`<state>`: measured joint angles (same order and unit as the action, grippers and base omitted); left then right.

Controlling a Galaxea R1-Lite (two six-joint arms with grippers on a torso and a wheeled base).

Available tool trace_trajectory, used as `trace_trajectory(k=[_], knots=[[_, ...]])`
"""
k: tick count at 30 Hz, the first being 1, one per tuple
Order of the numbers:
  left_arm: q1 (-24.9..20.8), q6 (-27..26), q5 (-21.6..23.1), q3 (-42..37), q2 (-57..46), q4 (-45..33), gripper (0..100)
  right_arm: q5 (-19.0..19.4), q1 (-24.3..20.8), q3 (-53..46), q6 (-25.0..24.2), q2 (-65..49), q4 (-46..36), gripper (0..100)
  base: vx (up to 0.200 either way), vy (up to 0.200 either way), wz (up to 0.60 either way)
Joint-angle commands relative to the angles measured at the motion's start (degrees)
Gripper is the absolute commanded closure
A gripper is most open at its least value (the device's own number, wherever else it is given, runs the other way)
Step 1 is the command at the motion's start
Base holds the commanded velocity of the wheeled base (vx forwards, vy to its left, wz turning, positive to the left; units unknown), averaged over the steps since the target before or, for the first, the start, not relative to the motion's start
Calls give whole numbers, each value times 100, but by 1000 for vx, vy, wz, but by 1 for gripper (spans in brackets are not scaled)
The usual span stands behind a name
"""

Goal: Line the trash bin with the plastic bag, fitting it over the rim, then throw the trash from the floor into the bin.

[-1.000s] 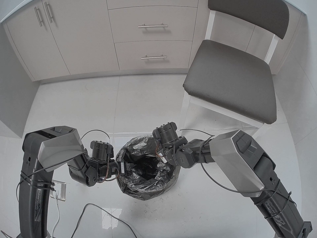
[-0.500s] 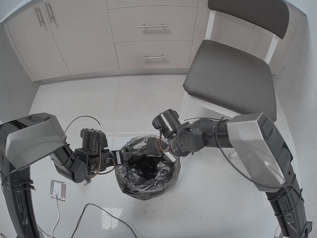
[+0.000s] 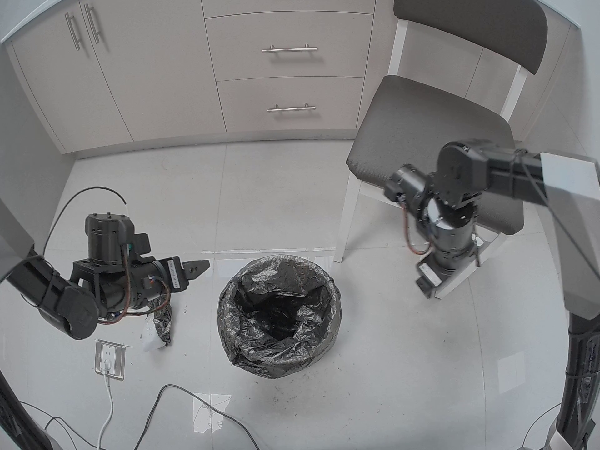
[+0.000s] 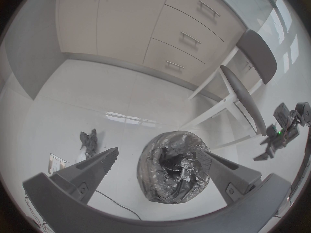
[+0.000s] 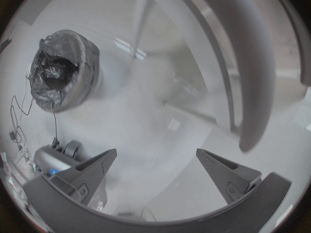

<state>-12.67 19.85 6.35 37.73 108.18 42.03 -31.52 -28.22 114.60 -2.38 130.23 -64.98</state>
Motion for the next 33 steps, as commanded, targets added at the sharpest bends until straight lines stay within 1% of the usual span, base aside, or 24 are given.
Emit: trace_trajectory(k=[1,2,3,4,5,6,8,9,11,12,14,16,18,19,21,23,25,26,27,28,29,31,32,33], knots=[[1311,-508,420,-187,-561,-160,0,1386,1249,-1,-1555,-1659,-2502,0,0,0,0],[1513,-719,490,-143,-464,-169,0,1799,1381,-1,-1819,-1879,-2502,0,0,0,0],[1513,-719,490,-143,-464,-169,0,1799,1381,-1,-1819,-1879,-2502,0,0,0,0],[1671,-851,578,-108,-377,-160,0,2186,1556,-1,-2056,-2107,-2502,0,0,0,0],[1873,-974,701,-55,-280,-160,0,2687,1838,-1,-2214,-2476,-2502,0,0,0,0],[1961,-1027,727,-20,-210,-160,0,2880,1943,-1,-2241,-2652,-2502,0,0,0,0],[2102,-1097,754,50,-60,-134,0,3144,2022,-1,-2285,-3065,-2502,0,0,0,0],[2172,-1115,754,77,1,-125,0,3205,2022,-1,-2302,-3329,-2502,0,0,0,0],[2233,-1115,762,112,63,-108,0,3214,2022,-1,-2302,-3645,-2502,0,0,0,0],[2304,-1141,815,182,160,-108,0,3214,2022,-1,-2302,-4137,-2485,0,0,0,0],[2365,-1202,877,235,300,-81,0,3232,1987,-1,-2302,-4726,-2415,0,0,0,0],[2400,-1334,894,270,441,-46,0,3232,1952,-1,-2311,-5122,-2353,0,0,0,0],[2444,-1615,903,340,705,51,0,3232,1943,-1,-2355,-5684,-2098,0,0,0,0],[2471,-1668,912,367,801,103,0,3232,1943,-1,-2399,-5922,-1905,0,0,0,0],[2497,-1721,912,516,1100,200,0,3232,1943,-1,-2478,-6379,-1290,0,0,0,0],[2497,-1730,903,736,1460,218,0,3214,1952,-1,-2478,-6871,-349,0,0,0,0],[2497,-1756,877,999,1821,226,0,3196,1952,-896,-2434,-7249,670,0,0,0,0],[2497,-1756,877,999,1821,226,0,3196,1952,-896,-2434,-7249,670,0,0,0,0],[2497,-1853,841,1298,2164,253,0,3179,2005,-1678,-2425,-7477,1751,0,0,0,0],[2497,-1879,797,1457,2313,297,0,3170,2022,-1959,-2434,-7521,2165,0,0,0,0],[2471,-1879,736,1606,2436,323,0,3161,2031,-2153,-2425,-7548,2455,0,0,0,0],[2471,-1879,736,1606,2436,323,0,3161,2031,-2153,-2425,-7548,2455,0,0,0,0],[2427,-1879,384,2054,2823,332,0,3179,2022,-2355,-2487,-7504,2806,0,0,0,0],[2427,-1879,288,2212,2963,305,0,3196,2022,-2390,-2496,-7469,2841,0,0,0,0]])
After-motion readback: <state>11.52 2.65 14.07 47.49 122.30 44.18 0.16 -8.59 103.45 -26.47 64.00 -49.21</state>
